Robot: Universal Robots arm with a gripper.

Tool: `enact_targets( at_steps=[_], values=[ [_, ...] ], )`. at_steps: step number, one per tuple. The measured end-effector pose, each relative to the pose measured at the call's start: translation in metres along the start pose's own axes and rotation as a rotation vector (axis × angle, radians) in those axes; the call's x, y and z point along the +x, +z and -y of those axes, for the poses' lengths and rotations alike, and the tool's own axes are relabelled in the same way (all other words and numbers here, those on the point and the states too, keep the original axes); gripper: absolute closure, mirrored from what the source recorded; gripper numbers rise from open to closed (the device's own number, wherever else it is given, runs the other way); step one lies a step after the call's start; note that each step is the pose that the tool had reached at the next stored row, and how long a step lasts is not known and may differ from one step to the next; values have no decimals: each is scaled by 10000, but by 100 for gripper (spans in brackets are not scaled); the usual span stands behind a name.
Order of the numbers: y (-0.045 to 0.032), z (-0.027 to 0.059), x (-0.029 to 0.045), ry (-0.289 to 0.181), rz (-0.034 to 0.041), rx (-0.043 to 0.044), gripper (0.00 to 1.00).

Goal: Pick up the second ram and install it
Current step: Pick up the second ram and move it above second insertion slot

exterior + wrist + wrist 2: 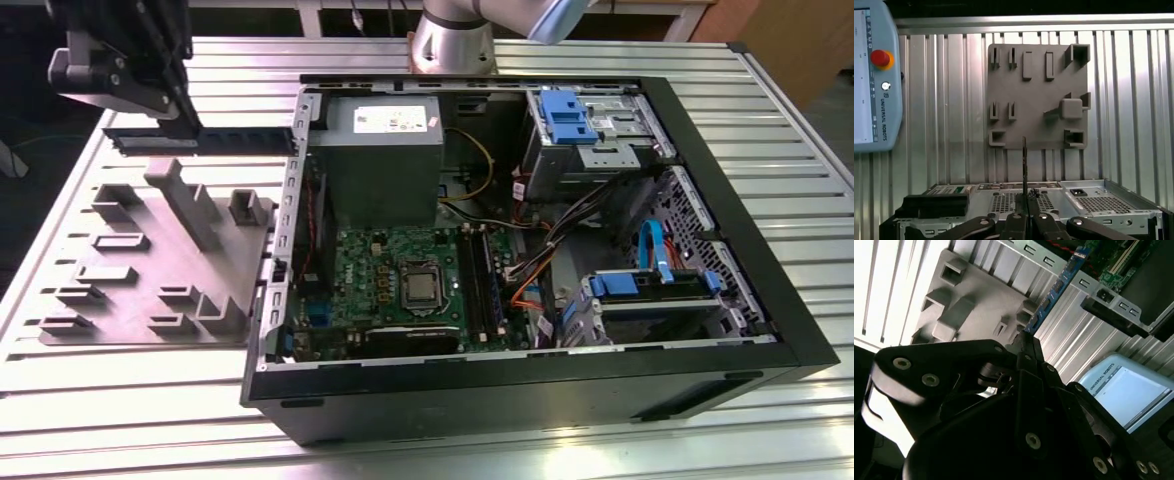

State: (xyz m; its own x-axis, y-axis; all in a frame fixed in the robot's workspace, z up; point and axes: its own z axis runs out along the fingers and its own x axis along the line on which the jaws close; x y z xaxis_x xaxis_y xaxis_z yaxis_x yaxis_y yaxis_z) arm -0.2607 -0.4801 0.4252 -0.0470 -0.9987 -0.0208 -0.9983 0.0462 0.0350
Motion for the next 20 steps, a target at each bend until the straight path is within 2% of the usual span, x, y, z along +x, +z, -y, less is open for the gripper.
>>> enact_targets(
  at_steps=[8,16,20],
  values=[
    [9,138,-6,10,1,1,89],
    [15,397,-17,11,1,-1,89],
    [21,571,-25,11,1,-1,89]
  ],
)
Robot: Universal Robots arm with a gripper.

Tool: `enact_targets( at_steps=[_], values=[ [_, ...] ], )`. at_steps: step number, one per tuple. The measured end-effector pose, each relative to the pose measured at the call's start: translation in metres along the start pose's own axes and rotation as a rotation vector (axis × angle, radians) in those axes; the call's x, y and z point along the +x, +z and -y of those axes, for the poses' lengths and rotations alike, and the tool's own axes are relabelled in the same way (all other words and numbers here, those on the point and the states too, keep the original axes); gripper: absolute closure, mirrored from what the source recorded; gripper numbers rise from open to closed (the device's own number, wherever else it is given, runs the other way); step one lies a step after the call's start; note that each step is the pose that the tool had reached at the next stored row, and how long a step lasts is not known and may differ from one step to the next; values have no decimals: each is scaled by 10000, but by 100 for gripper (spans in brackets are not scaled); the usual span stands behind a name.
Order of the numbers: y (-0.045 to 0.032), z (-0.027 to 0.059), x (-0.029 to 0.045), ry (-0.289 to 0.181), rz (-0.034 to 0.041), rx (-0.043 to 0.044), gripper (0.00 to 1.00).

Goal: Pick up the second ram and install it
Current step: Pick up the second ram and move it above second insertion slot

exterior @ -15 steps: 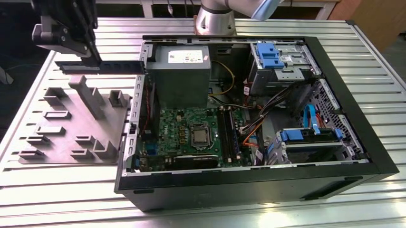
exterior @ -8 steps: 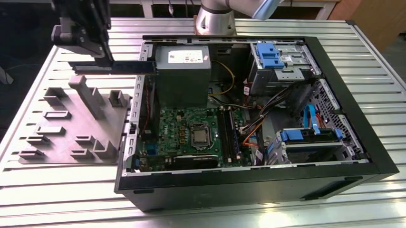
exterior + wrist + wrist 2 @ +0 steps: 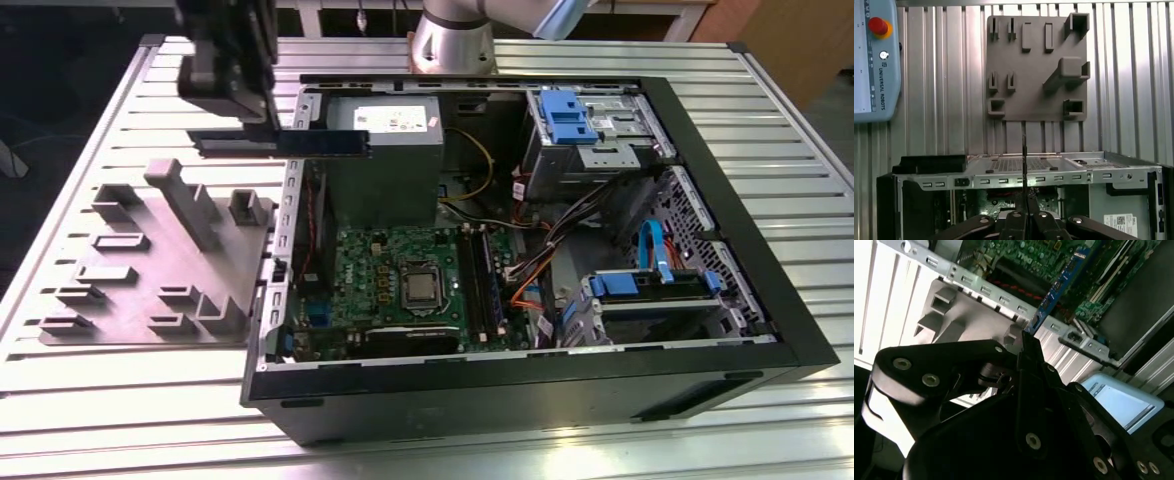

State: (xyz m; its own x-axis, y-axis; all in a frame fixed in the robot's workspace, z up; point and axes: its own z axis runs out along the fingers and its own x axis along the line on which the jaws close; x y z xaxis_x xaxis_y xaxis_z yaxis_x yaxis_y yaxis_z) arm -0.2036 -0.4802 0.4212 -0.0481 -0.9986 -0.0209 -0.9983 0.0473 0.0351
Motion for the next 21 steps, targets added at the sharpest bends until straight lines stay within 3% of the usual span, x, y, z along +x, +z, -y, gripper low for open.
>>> enact_targets(
  at_steps=[15,21],
  values=[
    [36,683,-32,2,0,-1,89],
    [128,938,-41,1,-2,-6,89]
  ],
)
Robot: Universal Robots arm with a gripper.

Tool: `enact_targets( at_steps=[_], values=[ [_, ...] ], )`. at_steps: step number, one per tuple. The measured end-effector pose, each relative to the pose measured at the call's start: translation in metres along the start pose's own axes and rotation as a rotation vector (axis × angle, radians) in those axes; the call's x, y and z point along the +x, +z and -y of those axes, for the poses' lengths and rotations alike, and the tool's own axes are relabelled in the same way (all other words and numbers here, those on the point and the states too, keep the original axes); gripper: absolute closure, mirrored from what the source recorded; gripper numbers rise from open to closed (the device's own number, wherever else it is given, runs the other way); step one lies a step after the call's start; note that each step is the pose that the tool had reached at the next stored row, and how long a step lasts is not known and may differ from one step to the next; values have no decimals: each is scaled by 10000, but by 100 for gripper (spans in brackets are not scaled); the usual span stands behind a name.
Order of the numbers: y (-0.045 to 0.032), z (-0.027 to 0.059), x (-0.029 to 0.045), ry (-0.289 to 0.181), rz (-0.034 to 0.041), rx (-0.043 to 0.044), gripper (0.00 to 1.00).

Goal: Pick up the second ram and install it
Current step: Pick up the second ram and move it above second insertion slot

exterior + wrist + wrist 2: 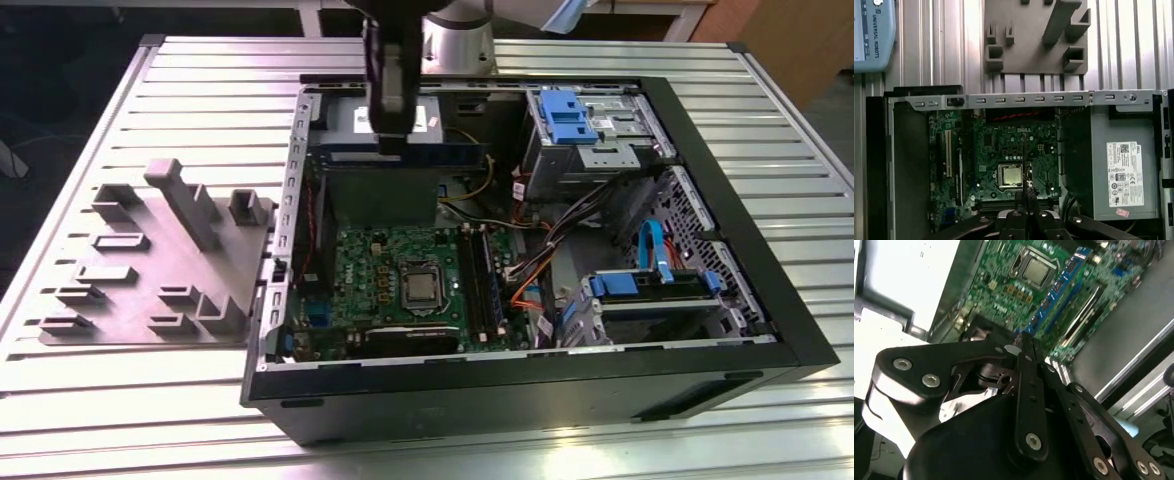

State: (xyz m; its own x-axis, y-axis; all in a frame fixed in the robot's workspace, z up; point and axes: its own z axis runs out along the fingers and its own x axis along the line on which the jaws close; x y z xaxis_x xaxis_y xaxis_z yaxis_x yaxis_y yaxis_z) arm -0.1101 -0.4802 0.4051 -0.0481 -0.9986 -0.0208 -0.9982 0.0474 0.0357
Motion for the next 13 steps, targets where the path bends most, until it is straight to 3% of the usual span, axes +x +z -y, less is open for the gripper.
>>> enact_targets(
  at_steps=[6,13],
  values=[
    [103,191,-7,0,0,-5,89],
    [229,222,-6,1,1,-6,89]
  ],
)
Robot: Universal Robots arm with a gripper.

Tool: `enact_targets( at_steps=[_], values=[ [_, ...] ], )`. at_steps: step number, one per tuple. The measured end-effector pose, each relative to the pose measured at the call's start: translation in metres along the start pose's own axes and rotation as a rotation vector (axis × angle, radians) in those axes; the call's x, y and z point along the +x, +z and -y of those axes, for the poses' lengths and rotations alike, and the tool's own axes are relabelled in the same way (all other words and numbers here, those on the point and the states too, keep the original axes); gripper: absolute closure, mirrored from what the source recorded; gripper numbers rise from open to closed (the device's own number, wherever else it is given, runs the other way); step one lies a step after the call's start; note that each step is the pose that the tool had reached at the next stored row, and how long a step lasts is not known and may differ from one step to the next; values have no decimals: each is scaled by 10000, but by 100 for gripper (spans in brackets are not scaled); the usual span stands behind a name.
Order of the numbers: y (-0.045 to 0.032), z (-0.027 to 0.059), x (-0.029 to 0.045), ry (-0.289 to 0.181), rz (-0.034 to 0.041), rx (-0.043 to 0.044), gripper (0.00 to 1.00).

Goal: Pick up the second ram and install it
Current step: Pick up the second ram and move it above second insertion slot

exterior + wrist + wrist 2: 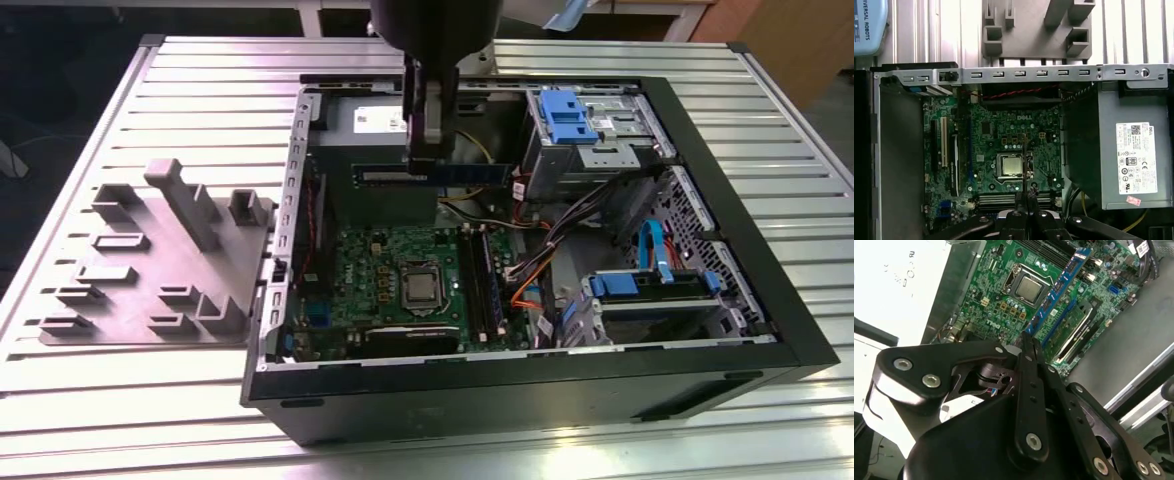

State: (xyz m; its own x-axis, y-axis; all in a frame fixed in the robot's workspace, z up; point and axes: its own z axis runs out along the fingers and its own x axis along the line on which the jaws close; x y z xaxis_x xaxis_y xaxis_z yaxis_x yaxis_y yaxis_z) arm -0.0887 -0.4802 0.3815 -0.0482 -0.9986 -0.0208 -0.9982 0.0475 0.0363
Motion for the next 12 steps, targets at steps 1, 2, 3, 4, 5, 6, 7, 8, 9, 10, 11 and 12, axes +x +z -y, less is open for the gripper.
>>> enact_targets(
  at_steps=[1,2,3,4,5,6,7,8,9,10,11,12],
  values=[
    [18,1,1,0,-1,0,89],
    [36,2,1,0,-1,0,89],
    [55,3,1,0,0,0,89],
    [74,4,2,0,0,1,89],
    [92,5,2,0,0,1,89],
    [110,6,2,1,0,1,89],
    [128,7,3,4,1,0,89],
    [146,8,3,5,-1,0,89],
    [164,9,3,5,0,1,89],
    [182,10,4,8,0,0,89],
    [200,11,4,15,0,0,89],
    [218,12,5,20,1,1,89]
  ],
)
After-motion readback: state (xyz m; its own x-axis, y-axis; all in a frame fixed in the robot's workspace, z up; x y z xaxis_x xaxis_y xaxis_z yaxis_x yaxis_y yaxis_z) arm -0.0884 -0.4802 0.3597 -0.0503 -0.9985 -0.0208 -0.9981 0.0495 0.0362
